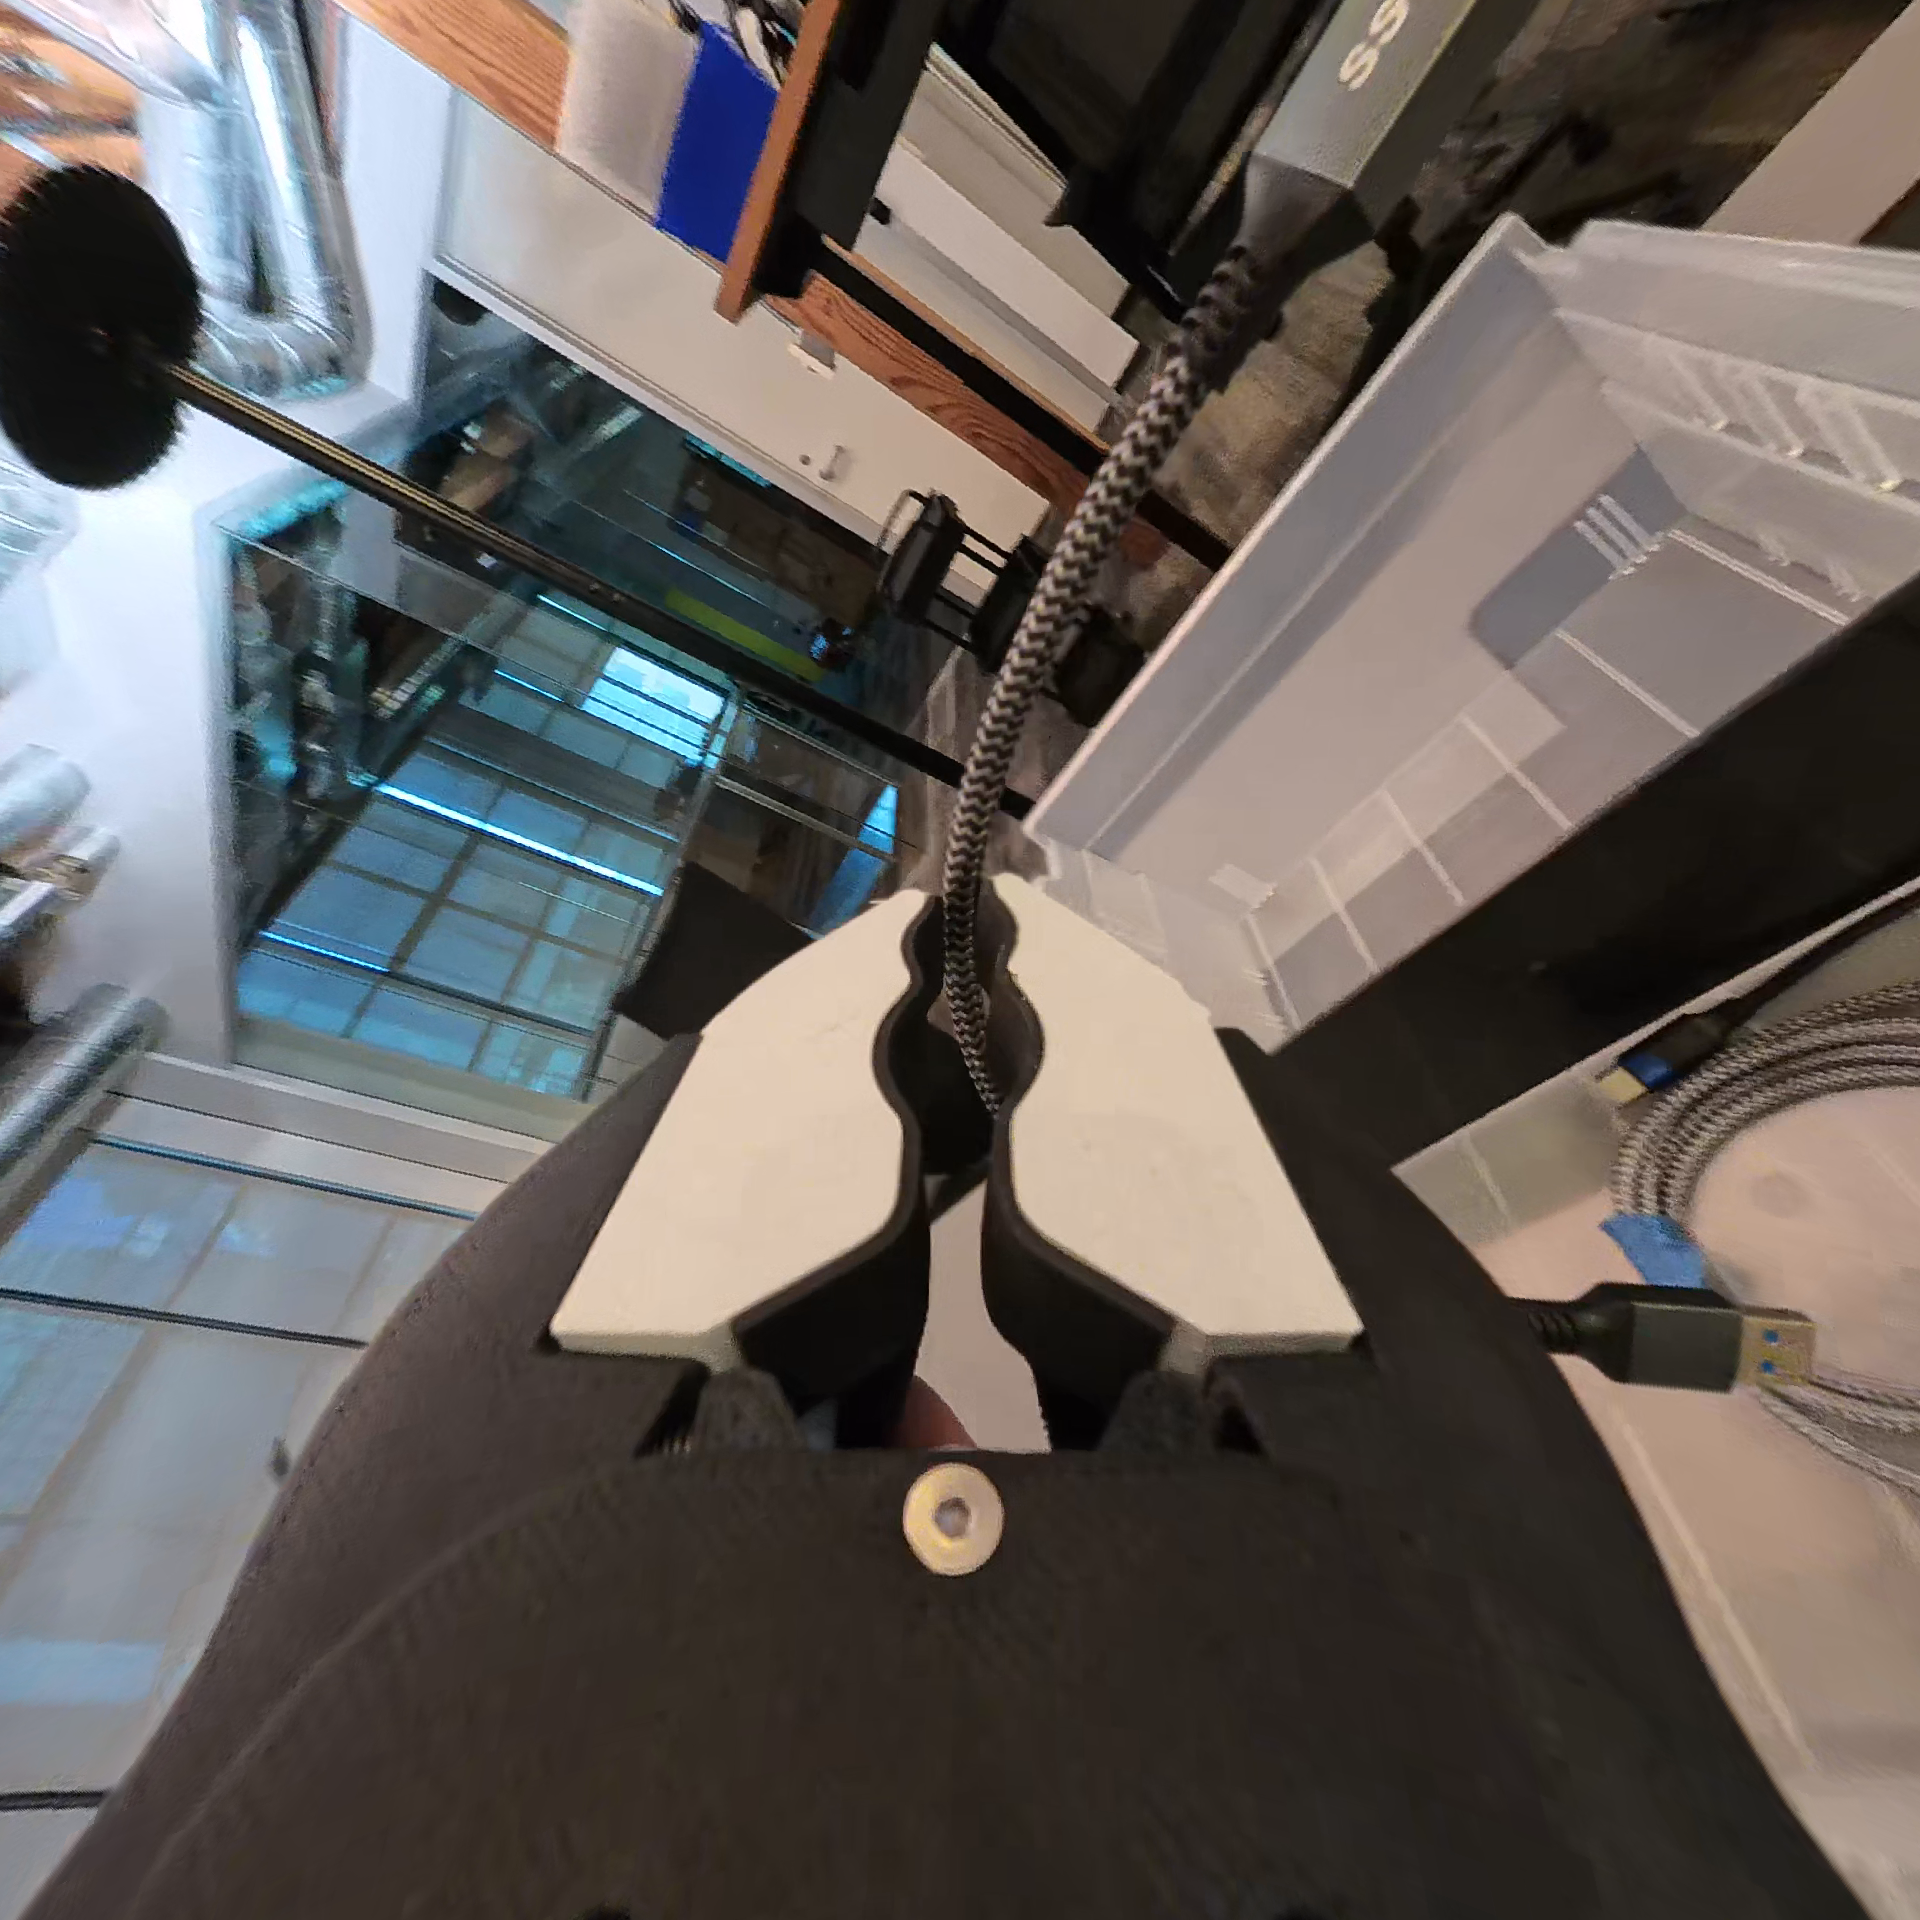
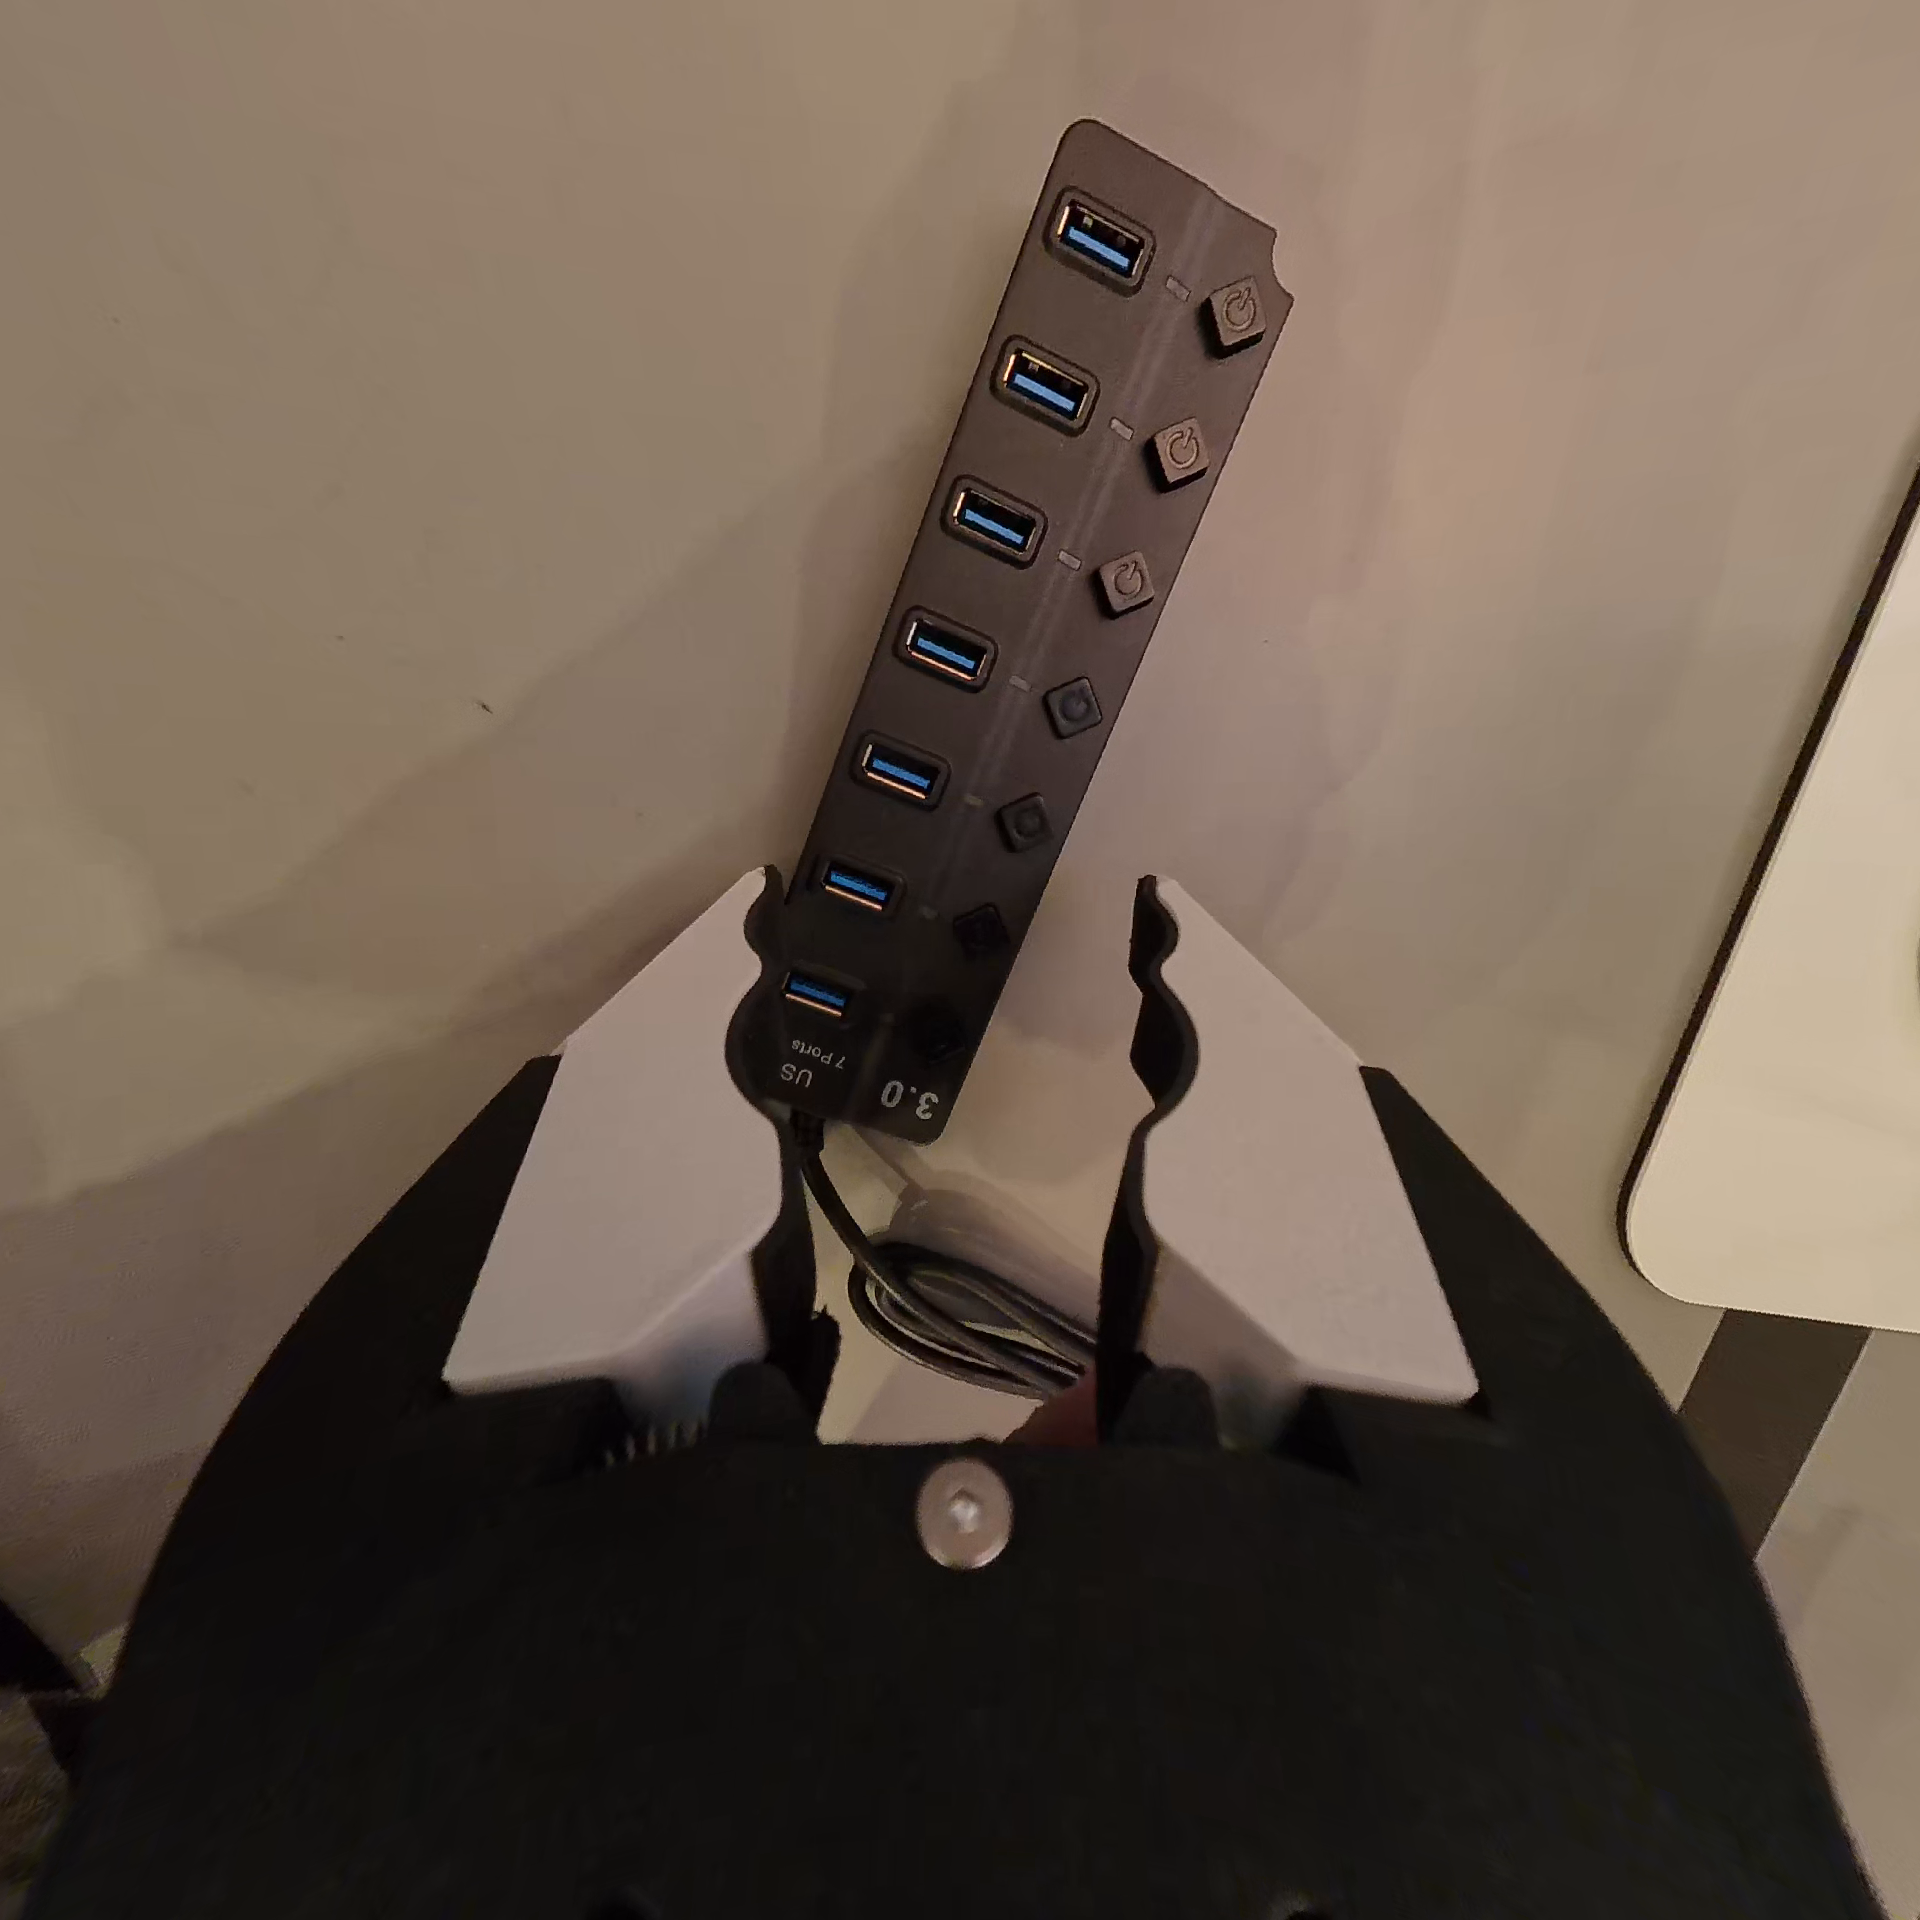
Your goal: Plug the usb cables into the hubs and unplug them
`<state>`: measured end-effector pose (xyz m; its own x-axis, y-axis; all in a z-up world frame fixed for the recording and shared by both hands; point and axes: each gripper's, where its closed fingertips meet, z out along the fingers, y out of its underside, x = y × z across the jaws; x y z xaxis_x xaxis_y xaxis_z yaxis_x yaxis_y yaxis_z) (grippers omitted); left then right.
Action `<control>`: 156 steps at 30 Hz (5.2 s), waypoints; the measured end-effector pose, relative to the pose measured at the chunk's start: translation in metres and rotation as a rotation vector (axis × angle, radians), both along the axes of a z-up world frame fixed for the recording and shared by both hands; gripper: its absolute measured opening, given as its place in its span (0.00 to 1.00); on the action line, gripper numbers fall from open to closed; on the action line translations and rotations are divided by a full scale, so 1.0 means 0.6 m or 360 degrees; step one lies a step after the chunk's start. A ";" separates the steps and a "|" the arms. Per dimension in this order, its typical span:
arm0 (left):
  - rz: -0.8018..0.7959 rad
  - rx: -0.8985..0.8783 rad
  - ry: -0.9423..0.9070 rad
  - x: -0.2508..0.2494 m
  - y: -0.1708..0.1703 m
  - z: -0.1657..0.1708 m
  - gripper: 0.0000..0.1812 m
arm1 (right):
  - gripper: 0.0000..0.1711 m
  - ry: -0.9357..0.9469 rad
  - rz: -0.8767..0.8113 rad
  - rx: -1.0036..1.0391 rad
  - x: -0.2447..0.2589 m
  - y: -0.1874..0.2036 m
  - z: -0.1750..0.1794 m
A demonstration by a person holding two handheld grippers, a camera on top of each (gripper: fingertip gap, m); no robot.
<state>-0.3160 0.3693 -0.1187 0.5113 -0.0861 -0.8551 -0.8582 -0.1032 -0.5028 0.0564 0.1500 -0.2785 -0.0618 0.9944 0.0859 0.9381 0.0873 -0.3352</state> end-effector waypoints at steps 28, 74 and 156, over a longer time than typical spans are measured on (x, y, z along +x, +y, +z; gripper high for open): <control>-0.1433 0.0155 -0.0812 0.454 -0.235 0.171 0.03 | 0.29 0.0953 -0.0260 0.0127 -0.075 0.053 0.179; -0.1693 -0.0518 -0.1043 0.583 -0.261 0.032 0.24 | 0.03 0.0821 -0.0392 0.1324 -0.044 0.151 0.262; -0.1745 -0.0141 -0.0898 0.479 -0.249 0.124 0.09 | 0.43 0.0157 -0.0046 0.0062 -0.007 0.001 0.049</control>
<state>-0.0284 0.2199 -0.0441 0.4278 -0.7478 -0.5077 -0.1783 0.4809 -0.8585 0.0525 0.1503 -0.2490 -0.0222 0.9914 0.1287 0.9030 0.0752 -0.4230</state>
